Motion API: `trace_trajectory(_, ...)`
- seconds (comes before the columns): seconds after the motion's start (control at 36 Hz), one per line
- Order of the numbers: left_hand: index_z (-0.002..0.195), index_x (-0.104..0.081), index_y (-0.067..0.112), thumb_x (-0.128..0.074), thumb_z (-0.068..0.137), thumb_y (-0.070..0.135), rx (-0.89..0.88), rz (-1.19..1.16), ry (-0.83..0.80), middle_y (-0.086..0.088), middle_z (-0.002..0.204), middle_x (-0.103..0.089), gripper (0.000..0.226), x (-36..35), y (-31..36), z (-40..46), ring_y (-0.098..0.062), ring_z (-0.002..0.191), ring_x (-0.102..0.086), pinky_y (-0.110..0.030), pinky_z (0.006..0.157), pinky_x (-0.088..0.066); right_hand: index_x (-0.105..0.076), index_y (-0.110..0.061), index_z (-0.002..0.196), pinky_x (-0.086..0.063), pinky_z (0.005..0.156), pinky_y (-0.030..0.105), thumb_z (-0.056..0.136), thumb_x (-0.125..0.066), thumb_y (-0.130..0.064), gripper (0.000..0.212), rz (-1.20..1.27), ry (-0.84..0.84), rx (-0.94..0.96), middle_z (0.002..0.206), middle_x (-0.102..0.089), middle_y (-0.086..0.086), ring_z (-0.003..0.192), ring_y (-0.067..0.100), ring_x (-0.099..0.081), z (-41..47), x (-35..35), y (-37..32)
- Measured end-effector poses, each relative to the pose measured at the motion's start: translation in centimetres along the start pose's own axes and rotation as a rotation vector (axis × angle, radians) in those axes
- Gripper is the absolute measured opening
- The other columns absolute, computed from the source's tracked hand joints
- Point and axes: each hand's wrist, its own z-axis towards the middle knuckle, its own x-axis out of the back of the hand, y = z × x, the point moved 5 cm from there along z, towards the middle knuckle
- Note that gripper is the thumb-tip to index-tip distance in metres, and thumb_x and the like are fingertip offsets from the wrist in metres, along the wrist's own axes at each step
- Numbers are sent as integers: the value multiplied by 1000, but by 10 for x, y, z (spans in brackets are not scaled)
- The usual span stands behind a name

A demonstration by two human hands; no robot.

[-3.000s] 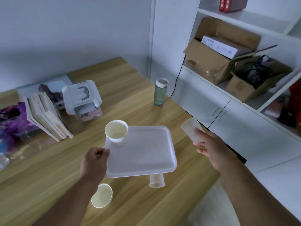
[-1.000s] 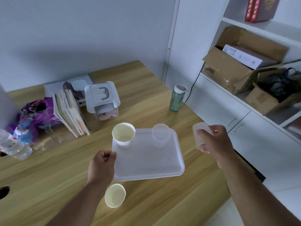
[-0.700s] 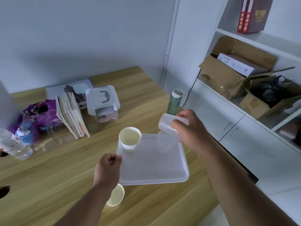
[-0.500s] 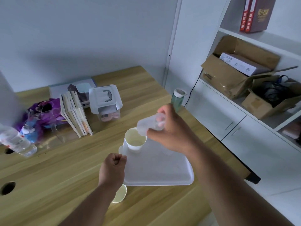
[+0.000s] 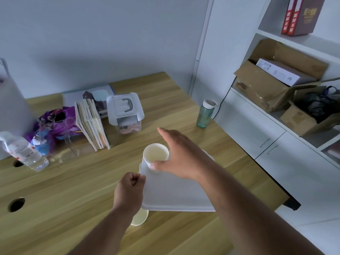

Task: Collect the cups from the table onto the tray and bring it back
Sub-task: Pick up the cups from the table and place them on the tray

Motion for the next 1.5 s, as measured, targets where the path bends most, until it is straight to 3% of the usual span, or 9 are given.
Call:
trace_trajectory(0.08,92,-70,14,-66,99,25,12,-10,-1,-1,83,-75,14,6,-7,6,-17,73,-64,-29,59,-45,-27,-25,165,-33,121,33,85,-79,-52,100,57,103,-44,167,-38,-2,151,17,-37,-6,12,12)
trace_trajectory(0.25,90,-70,16,-67,98,28,23,-17,21,-3,83,-75,15,24,-20,26,-22,72,-63,-32,61,-47,-54,-21,150,-47,108,33,91,-75,-44,68,102,324,-218,142,-64,-4,129,9,-59,-24,29,52)
trace_trajectory(0.56,98,-71,11,-67,98,30,15,-9,121,-1,82,-69,19,82,-23,62,-24,73,-58,-32,59,-42,-61,-21,141,-51,101,37,93,-69,-40,52,112,383,-518,128,-70,-2,119,15,-64,-62,0,96)
trace_trajectory(0.81,97,-70,12,-68,97,30,-2,-10,201,-2,81,-68,18,112,-28,90,-30,77,-61,-35,65,-45,-57,-21,142,-52,101,38,91,-72,-41,57,163,239,-621,134,-66,0,123,18,-64,-56,-60,121)
trace_trajectory(0.97,97,-70,12,-68,98,27,3,-9,235,-6,82,-68,16,111,-33,100,-28,72,-55,-33,63,-41,-43,-24,155,-49,109,42,88,-72,-48,77,156,134,-619,151,-54,0,135,20,-56,-28,-90,140)
trace_trajectory(1.22,93,-69,15,-69,97,28,37,5,272,-2,80,-68,14,95,-43,122,-24,70,-55,-33,63,-42,-20,-24,164,-49,105,42,93,-67,-49,89,-53,-6,-523,165,-34,2,143,26,-47,49,-112,164)
trace_trajectory(1.36,83,-66,21,-68,97,28,52,1,296,3,76,-67,16,86,-45,135,-22,68,-55,-33,62,-43,-8,-34,166,-52,102,44,95,-65,-47,91,-169,-103,-436,168,-28,0,140,27,-50,95,-127,177)
trace_trajectory(1.44,85,-67,20,-69,97,26,65,-6,313,3,76,-67,14,82,-49,143,-22,69,-56,-33,63,-43,-8,-38,166,-54,99,44,97,-61,-45,87,-250,-175,-393,169,-25,-1,140,27,-51,114,-138,181)
trace_trajectory(1.5,84,-67,19,-69,97,25,73,-15,317,2,74,-67,14,80,-51,146,-20,67,-54,-31,62,-42,-17,-37,165,-57,95,43,97,-61,-41,81,-296,-202,-364,165,-33,0,134,27,-56,122,-144,183)
